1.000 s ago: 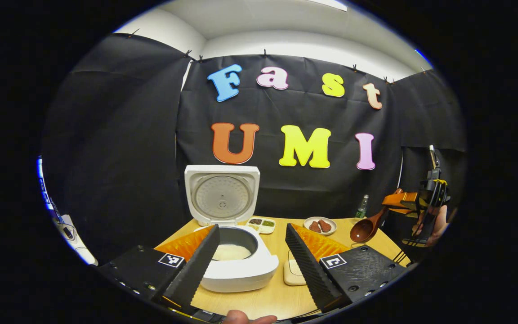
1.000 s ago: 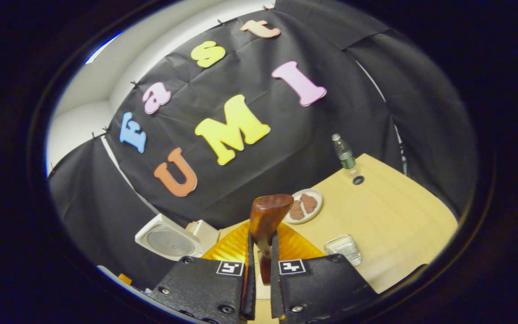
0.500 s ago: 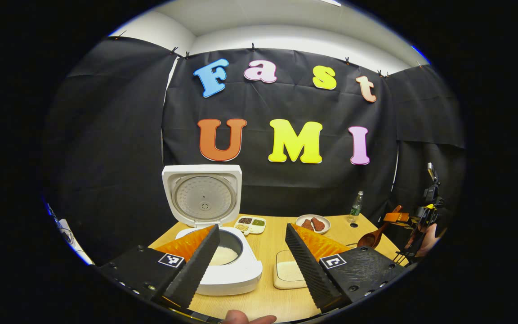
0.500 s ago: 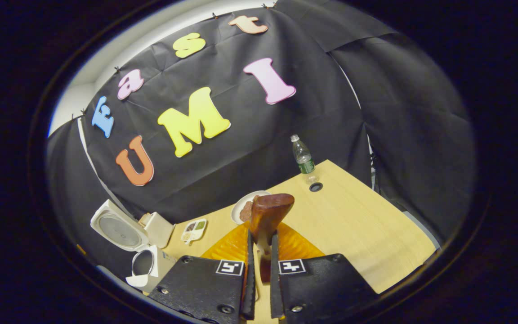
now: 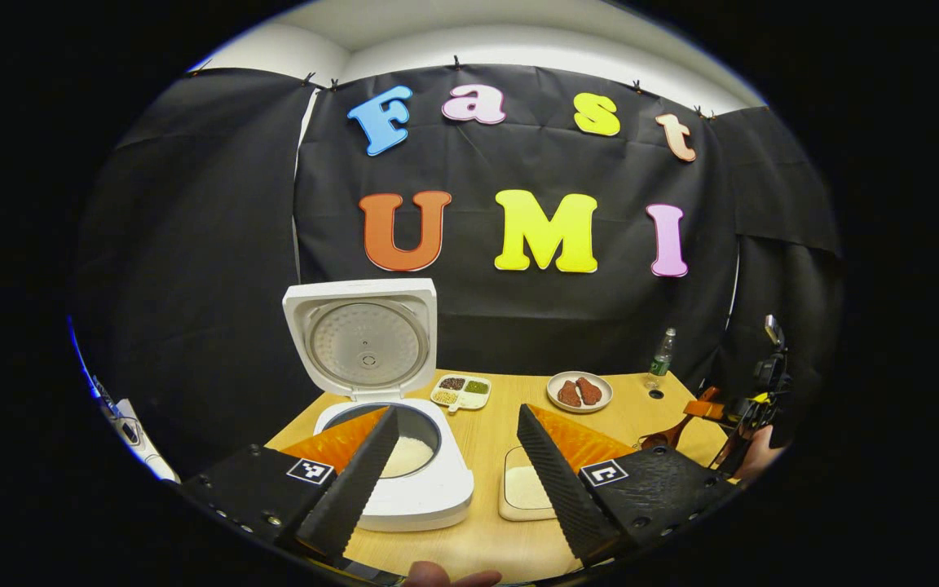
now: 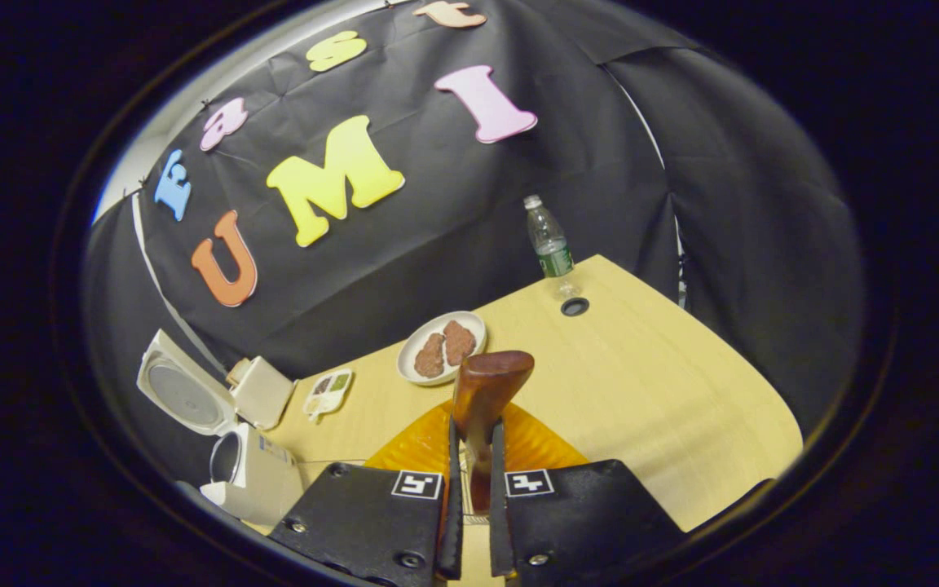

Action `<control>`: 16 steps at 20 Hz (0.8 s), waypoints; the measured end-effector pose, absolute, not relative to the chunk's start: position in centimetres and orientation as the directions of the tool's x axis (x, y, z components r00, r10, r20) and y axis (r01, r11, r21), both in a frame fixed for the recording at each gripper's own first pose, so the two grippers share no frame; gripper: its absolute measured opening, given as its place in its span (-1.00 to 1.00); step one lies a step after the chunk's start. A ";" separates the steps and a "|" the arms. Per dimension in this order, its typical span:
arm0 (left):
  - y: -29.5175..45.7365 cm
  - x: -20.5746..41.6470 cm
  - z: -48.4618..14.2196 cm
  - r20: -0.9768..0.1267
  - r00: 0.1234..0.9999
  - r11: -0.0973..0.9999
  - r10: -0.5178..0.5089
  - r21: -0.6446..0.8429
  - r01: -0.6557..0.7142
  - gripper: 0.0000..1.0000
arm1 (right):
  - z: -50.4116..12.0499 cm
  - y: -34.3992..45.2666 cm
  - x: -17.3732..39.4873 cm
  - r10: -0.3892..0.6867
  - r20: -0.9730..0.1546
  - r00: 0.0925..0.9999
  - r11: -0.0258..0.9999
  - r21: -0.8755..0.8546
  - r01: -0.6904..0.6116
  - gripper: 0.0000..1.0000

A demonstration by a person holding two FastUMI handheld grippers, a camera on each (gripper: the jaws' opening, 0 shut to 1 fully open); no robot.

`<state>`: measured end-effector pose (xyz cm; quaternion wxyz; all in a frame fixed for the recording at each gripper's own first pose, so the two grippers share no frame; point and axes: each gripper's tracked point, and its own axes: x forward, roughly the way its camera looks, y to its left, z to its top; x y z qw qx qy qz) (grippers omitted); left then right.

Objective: Close the left gripper, press the button to open the rice cooker; take a wooden spoon from the chopstick holder with the right hand, scoop a spoonful of rice and pour it into the rice cooker, then put the wooden spoon back into the chopstick holder.

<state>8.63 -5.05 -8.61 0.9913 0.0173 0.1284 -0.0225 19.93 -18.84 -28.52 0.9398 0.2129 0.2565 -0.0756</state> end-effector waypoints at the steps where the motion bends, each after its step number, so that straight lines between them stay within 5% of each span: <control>1: -5.2 8.7 -8.8 -0.261 0.965 0.999 -0.038 0.028 0.047 0.89 | -29.1 -19.0 20.1 -0.032 -0.519 0.854 0.899 0.359 0.252 -0.70; 11: -7.4 8.8 -7.1 -0.246 0.967 0.997 -0.070 0.015 0.076 0.89 | -30.1 -18.0 20.1 0.042 -0.503 0.863 0.878 0.431 0.209 -0.60; 15: -8.1 8.5 -5.6 -0.213 0.971 0.994 -0.108 -0.021 0.106 0.89 | -29.2 -19.3 19.2 -0.009 -0.523 0.853 0.895 0.375 0.240 0.53; 16: -8.1 8.4 -5.0 -0.198 0.974 0.993 -0.114 -0.029 0.110 0.89 | -28.2 -19.7 19.1 -0.027 -0.512 0.859 0.897 0.366 0.247 0.63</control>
